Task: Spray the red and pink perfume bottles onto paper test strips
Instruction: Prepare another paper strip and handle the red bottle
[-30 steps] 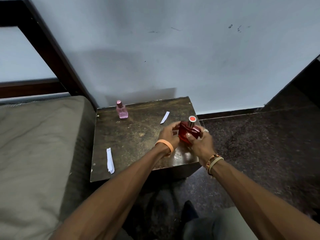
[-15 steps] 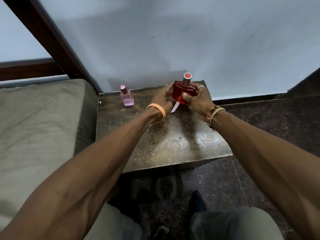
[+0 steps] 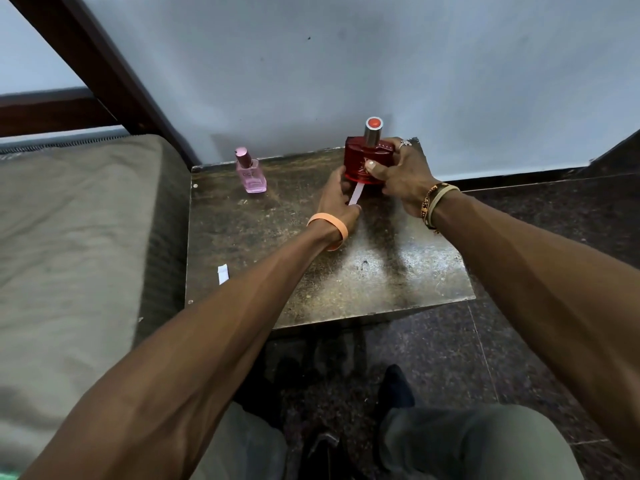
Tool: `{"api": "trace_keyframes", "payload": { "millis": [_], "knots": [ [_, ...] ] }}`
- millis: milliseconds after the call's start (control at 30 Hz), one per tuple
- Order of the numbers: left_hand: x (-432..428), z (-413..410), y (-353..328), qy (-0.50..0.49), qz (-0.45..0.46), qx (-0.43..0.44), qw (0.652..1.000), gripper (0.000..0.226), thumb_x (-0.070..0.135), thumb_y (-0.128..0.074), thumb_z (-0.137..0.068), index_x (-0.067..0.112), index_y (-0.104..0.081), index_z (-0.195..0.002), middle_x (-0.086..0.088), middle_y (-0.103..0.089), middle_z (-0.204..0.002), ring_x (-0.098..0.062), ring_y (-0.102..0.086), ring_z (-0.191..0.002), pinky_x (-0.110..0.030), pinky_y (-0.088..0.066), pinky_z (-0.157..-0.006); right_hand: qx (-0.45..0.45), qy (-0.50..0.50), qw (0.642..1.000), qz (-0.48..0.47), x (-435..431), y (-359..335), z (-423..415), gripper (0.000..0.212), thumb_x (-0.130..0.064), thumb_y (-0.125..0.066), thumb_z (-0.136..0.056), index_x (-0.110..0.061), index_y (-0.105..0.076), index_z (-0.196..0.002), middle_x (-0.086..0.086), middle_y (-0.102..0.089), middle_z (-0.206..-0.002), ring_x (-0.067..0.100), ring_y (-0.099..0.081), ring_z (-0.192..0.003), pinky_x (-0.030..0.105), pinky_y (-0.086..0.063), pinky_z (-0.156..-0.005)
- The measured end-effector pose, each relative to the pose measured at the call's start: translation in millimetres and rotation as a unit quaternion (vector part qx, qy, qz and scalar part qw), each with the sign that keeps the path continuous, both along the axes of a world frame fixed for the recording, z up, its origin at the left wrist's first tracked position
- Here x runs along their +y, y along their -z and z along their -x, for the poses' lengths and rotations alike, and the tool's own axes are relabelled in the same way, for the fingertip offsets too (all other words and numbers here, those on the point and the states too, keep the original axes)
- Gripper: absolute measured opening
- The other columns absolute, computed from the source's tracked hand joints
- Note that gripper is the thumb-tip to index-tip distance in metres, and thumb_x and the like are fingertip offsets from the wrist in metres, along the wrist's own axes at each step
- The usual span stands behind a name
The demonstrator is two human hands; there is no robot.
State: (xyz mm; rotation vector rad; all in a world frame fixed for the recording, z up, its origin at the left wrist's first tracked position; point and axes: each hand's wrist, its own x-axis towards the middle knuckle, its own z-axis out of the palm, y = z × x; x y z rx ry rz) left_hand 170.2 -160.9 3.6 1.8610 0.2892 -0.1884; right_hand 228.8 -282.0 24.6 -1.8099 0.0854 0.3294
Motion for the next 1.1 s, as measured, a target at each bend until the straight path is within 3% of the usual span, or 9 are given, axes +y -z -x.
{"api": "trace_keyframes", "payload": {
  "millis": [167,300,600,700,767,867,933,1033,1100],
  "knots": [
    [-7.4,3.0,6.3,-0.004,-0.011,0.006,1.000,0.075,-0.010,-0.060,-0.078,0.010,-0.031,-0.144,-0.014,-0.057,-0.127,-0.028,-0.060,-0.109,-0.045,-0.052,-0.093,0.008,-0.003,1.000,0.003,-0.5,3.9,1.1,0.037,-0.006,-0.065,-0.092,-0.015,-0.056,-0.126,0.004,-0.066,-0.120,0.021,-0.061,-0.108,0.031,-0.049,-0.083],
    [-9.7,3.8,10.1,-0.009,-0.002,0.008,1.000,0.075,-0.009,-0.062,-0.078,0.009,-0.031,-0.144,-0.014,-0.053,-0.129,-0.028,-0.057,-0.112,-0.043,-0.052,-0.095,0.001,-0.003,1.000,0.000,-0.8,3.4,-0.2,0.035,-0.006,-0.064,-0.092,-0.016,-0.057,-0.124,0.002,-0.067,-0.114,0.016,-0.062,-0.099,0.020,-0.043,-0.067],
    [-9.6,7.3,11.7,-0.021,0.036,0.000,0.999,0.069,-0.013,-0.058,-0.079,0.006,-0.035,-0.140,-0.015,-0.052,-0.126,-0.028,-0.059,-0.107,-0.034,-0.054,-0.087,0.005,-0.020,1.000,-0.003,1.4,4.9,-3.6,0.036,-0.004,-0.064,-0.092,-0.017,-0.056,-0.124,0.002,-0.066,-0.112,0.011,-0.059,-0.089,0.013,-0.042,-0.060],
    [-4.4,1.9,8.6,-0.092,0.029,-0.025,0.995,0.065,-0.016,-0.052,-0.078,0.004,-0.038,-0.138,-0.016,-0.058,-0.122,-0.025,-0.064,-0.096,-0.037,-0.056,-0.084,0.007,-0.034,0.999,0.005,0.4,3.9,-6.0,0.034,-0.004,-0.064,-0.091,-0.021,-0.056,-0.120,-0.001,-0.066,-0.110,0.007,-0.060,-0.088,0.016,-0.043,-0.064],
    [2.1,-7.1,5.3,-0.142,0.001,-0.034,0.989,0.065,-0.014,-0.051,-0.080,0.006,-0.037,-0.140,-0.015,-0.057,-0.125,-0.027,-0.061,-0.107,-0.041,-0.053,-0.091,0.005,-0.048,0.999,0.009,-1.2,1.7,-8.5,0.035,-0.003,-0.065,-0.091,-0.022,-0.056,-0.119,-0.002,-0.067,-0.111,0.009,-0.063,-0.093,0.019,-0.046,-0.069],
    [11.9,-19.6,-2.1,-0.123,-0.021,-0.034,0.992,0.067,-0.014,-0.053,-0.080,0.006,-0.037,-0.142,-0.013,-0.054,-0.132,-0.025,-0.054,-0.122,-0.035,-0.048,-0.100,0.004,-0.083,0.996,0.024,-1.7,-3.8,-12.4,0.037,-0.004,-0.064,-0.092,-0.020,-0.055,-0.123,0.004,-0.067,-0.119,0.020,-0.063,-0.107,0.032,-0.054,-0.081],
    [16.0,-24.6,-7.2,-0.102,-0.003,-0.047,0.994,0.061,-0.018,-0.050,-0.078,0.004,-0.048,-0.134,-0.009,-0.060,-0.122,-0.023,-0.057,-0.118,-0.027,-0.049,-0.096,0.008,-0.096,0.995,0.037,-0.6,-7.3,-14.0,0.038,-0.006,-0.064,-0.092,-0.018,-0.055,-0.127,0.007,-0.067,-0.121,0.024,-0.063,-0.111,0.041,-0.056,-0.087],
    [18.8,-29.1,-10.0,-0.104,0.024,-0.050,0.993,0.059,-0.022,-0.045,-0.076,0.003,-0.054,-0.128,-0.014,-0.064,-0.118,-0.023,-0.060,-0.110,-0.032,-0.049,-0.098,-0.001,-0.104,0.993,0.048,1.5,-10.5,-16.2,0.040,-0.004,-0.064,-0.092,-0.016,-0.054,-0.128,0.006,-0.067,-0.119,0.021,-0.062,-0.111,0.036,-0.054,-0.093],
    [19.3,-28.9,-9.5,-0.109,0.029,-0.048,0.992,0.058,-0.022,-0.046,-0.076,0.003,-0.054,-0.128,-0.015,-0.064,-0.118,-0.023,-0.061,-0.109,-0.034,-0.050,-0.098,-0.004,-0.106,0.993,0.053,3.9,-11.1,-17.5,0.040,-0.004,-0.064,-0.092,-0.015,-0.054,-0.129,0.004,-0.067,-0.118,0.017,-0.062,-0.108,0.029,-0.053,-0.088]
  ]
}}
